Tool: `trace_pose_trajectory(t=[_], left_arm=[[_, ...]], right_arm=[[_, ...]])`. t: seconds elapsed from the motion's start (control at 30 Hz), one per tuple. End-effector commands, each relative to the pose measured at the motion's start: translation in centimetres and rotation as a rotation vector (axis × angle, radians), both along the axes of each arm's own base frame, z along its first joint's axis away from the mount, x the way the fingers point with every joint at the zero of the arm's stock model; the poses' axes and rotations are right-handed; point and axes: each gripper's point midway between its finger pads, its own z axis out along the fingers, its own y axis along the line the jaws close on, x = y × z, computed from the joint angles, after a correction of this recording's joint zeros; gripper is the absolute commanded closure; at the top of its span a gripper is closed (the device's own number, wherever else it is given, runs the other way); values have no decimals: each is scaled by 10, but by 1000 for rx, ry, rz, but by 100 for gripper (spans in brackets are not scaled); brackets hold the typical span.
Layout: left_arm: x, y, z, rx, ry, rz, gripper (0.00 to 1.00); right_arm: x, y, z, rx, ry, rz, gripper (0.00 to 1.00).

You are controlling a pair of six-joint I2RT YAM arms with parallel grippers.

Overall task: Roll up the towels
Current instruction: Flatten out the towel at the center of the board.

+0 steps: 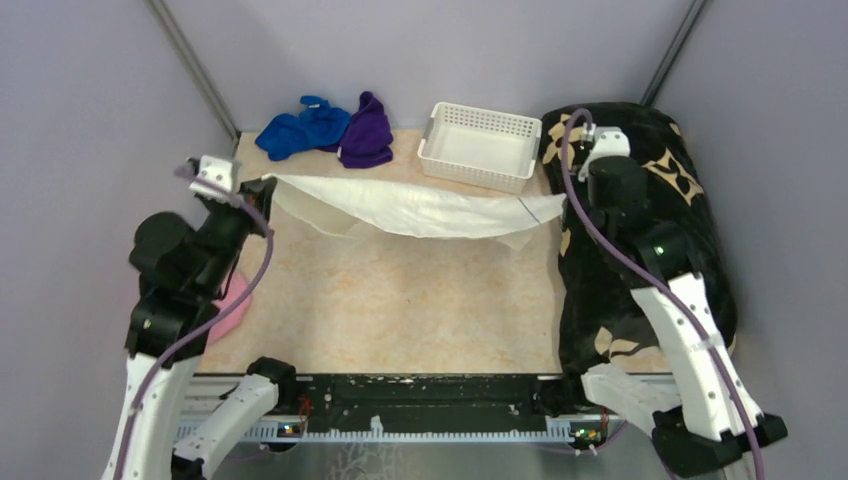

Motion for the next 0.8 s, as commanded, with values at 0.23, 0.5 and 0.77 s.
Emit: trace_pose_trajectory(t=[0.23, 0.5, 0.77], left_arm=[[-104, 5, -4, -112, 38, -130, 100], [-37, -2, -110, -107, 316, -12, 100], [71, -1, -199, -67, 437, 86, 100]], right_arm=[[-104, -7, 12, 134, 63, 99, 100], [-40, 8, -44, 128, 154, 0, 100], [82, -2, -136, 199, 221, -139, 100]])
